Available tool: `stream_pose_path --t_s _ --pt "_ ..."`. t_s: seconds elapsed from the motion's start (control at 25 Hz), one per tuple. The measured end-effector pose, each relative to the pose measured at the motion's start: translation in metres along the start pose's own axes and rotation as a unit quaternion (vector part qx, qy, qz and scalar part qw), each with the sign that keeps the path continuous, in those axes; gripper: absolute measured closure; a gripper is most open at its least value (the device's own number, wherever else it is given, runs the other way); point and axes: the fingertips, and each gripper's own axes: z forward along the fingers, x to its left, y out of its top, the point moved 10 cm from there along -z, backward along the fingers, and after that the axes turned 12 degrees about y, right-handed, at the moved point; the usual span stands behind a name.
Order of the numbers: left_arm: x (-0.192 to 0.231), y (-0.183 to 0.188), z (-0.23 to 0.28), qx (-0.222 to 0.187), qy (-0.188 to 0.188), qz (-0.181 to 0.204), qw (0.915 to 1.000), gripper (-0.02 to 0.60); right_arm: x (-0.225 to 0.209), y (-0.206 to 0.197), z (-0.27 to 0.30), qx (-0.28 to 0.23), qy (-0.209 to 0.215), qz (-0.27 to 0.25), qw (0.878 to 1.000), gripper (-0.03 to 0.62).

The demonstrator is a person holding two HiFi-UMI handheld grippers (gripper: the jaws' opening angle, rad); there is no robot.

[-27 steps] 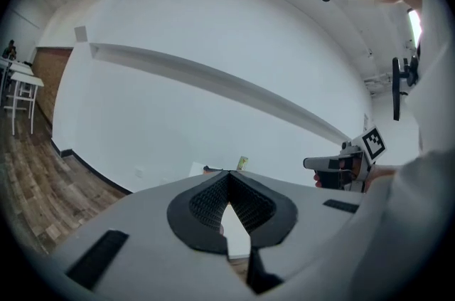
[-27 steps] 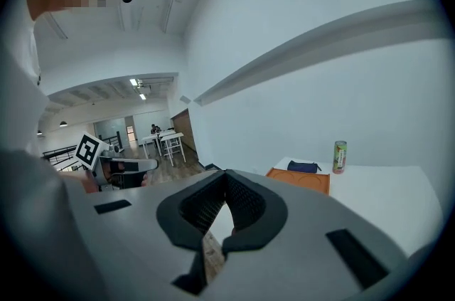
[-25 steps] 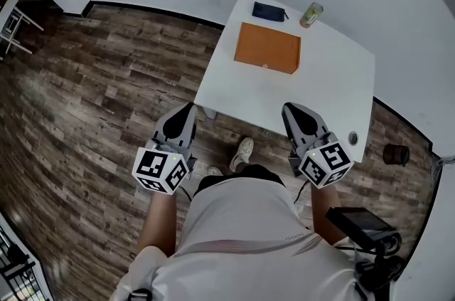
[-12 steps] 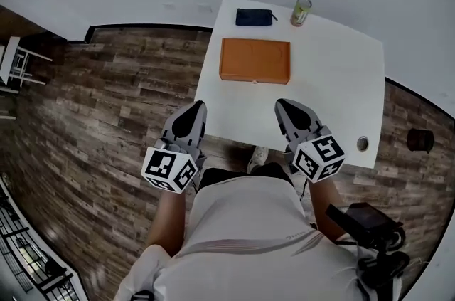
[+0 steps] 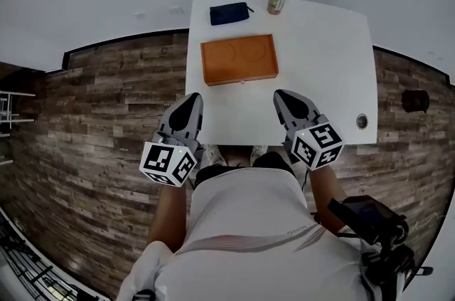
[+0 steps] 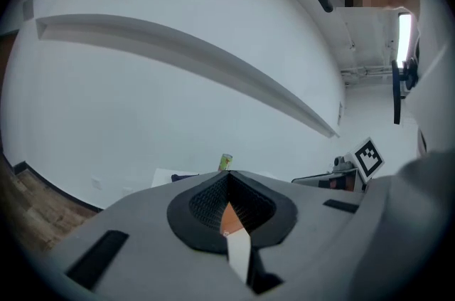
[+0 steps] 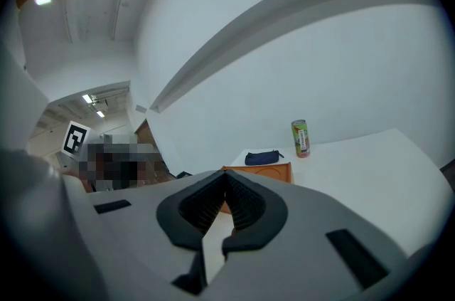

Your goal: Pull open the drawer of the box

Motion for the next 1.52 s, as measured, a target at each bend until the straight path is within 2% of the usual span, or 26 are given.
stream_pose_path --t_s 0.2,0.28,0.4,0.76,1.0,1.2,1.28,1.52 --pt "0.033 0.003 0.009 0.014 -0.034 0.006 0.9993 0.571 0.012 -0.017 0.036 0.030 -0.038 0.017 0.999 0.591" --pt "0.046 0.003 0.010 0.013 -0.046 -0.004 0.9988 0.571 0.011 -0.025 0.051 0.048 -0.047 0.024 0.997 0.588" --pt "0.062 -0.001 0.006 0.011 -0.054 -0.020 0.9983 0.571 0.007 -0.036 0.071 0.072 -0.059 0.033 0.995 0.550" --pt "0.079 -0.013 0.009 0.029 -0.036 -0.025 0.9986 0.571 -0.028 -0.094 0.133 0.159 -0.099 0.066 0.980 0.398" --pt "0.087 -0.022 0.004 0.041 -0.019 -0.037 0.9983 0.571 -0.044 -0.121 0.164 0.197 -0.139 0.076 0.968 0.398" --pt "0.100 -0.029 -0.005 0.051 -0.003 -0.044 0.9977 0.571 -0.042 -0.125 0.175 0.197 -0.149 0.088 0.965 0.401" --pt "0.102 -0.029 -0.007 0.053 -0.003 -0.043 0.9977 0.571 -0.040 -0.125 0.175 0.192 -0.159 0.090 0.964 0.448" --pt "0.103 -0.026 -0.006 0.055 -0.006 -0.038 0.9977 0.571 -0.043 -0.124 0.174 0.188 -0.181 0.083 0.962 0.514"
